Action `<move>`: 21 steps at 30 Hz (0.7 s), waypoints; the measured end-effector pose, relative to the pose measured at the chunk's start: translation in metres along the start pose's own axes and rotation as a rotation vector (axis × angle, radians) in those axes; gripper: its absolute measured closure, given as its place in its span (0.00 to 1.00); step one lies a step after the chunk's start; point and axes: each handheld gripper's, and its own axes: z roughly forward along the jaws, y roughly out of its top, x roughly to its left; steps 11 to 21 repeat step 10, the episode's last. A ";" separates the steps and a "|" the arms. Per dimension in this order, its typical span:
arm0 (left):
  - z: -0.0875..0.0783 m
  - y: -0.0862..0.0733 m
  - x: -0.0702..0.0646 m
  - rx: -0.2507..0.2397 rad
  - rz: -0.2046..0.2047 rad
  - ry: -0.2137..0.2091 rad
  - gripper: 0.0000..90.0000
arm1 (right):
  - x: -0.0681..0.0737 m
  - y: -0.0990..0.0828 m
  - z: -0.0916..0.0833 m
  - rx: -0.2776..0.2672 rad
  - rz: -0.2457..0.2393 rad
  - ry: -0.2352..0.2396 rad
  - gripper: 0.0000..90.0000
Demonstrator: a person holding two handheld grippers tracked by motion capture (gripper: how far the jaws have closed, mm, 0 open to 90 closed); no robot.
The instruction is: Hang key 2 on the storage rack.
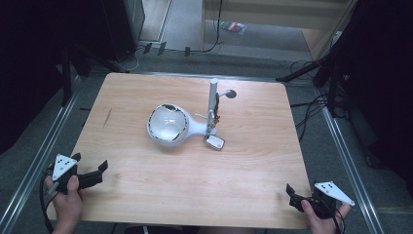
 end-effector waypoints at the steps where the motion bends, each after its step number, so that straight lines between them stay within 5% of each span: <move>1: 0.000 0.000 0.000 0.001 -0.001 -0.001 0.00 | 0.000 0.000 0.000 0.004 -0.002 -0.002 0.00; 21: 0.000 0.000 -0.003 0.006 0.020 0.017 0.00 | 0.001 0.001 0.001 0.003 0.007 -0.015 0.00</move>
